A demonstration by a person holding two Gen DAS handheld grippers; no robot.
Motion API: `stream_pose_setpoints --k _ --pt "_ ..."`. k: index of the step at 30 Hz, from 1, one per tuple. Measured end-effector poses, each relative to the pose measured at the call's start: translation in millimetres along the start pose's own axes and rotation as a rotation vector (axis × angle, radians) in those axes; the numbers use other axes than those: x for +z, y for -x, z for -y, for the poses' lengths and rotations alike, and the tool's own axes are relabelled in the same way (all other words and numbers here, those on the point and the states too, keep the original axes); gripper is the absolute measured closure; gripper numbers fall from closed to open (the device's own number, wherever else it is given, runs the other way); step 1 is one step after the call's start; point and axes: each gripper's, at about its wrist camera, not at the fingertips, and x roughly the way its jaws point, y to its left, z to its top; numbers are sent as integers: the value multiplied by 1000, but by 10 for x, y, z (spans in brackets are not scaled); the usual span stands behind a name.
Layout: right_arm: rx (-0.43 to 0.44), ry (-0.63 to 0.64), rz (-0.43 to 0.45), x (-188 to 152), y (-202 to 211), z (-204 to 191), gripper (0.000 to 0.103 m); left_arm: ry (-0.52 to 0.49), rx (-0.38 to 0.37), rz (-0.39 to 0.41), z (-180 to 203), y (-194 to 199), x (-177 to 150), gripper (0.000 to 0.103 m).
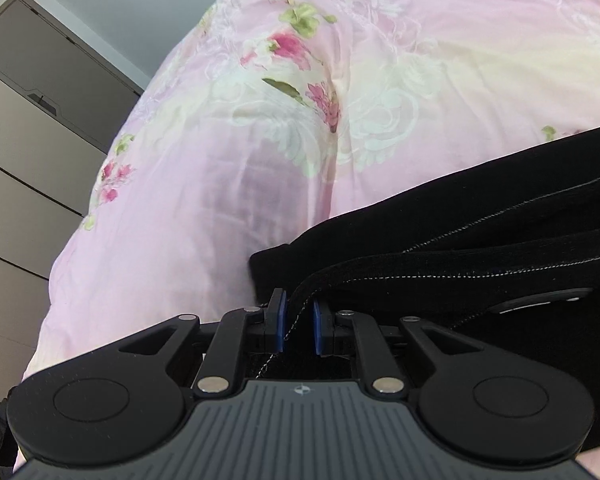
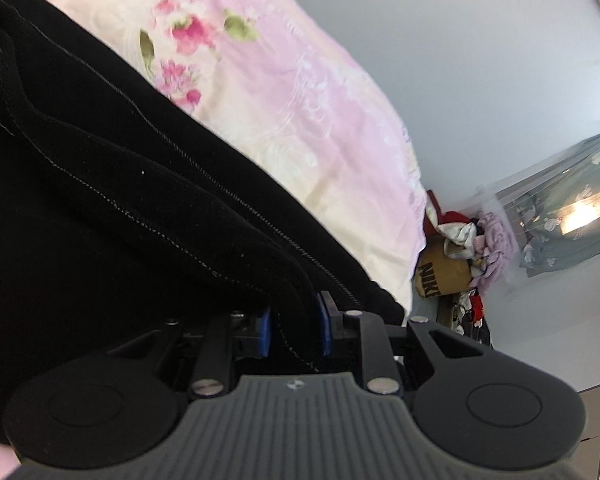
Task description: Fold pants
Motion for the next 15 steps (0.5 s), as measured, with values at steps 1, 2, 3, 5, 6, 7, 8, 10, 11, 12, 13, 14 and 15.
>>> stream_pose_setpoints --k 1,2,3,5,6,7,8,10,11,12,13,14,15 --pt "13 -7 -12 6 -94 -6 84 5 -5 -12 13 -77 20 87" --pt "20 -7 -20 12 -181 1 84 5 -10 -17 29 -142 27 87" --pt "26 -5 -28 13 -249 -17 83 -2 -14 -15 43 -198 35 86" --pt "34 4 -37 6 -314 -56 83 -18 -26 -19 45 -264 48 81" --pt "34 11 -35 -15 -314 -63 82 -20 -35 -20 13 -264 65 76" --pt "36 15 -34 -15 -329 -64 82 -11 -52 -29 -44 -251 85 71" --pt "42 13 -33 -8 -331 -53 82 6 -78 -37 -126 -212 110 69" --pt "56 5 -31 -14 -317 -11 82 33 -135 -23 -300 -93 139 59" --pt "61 1 -31 -17 -295 13 82 43 -155 -15 -383 -20 141 55" --pt "64 -1 -30 -20 -282 27 82 45 -174 -3 -448 49 136 49" --pt "65 -2 -31 -21 -268 44 82 50 -186 18 -506 121 123 47" --pt "65 -4 -32 -17 -258 53 82 56 -187 49 -566 203 108 44" --pt "65 -5 -33 -14 -244 59 82 58 -179 78 -629 282 100 37"
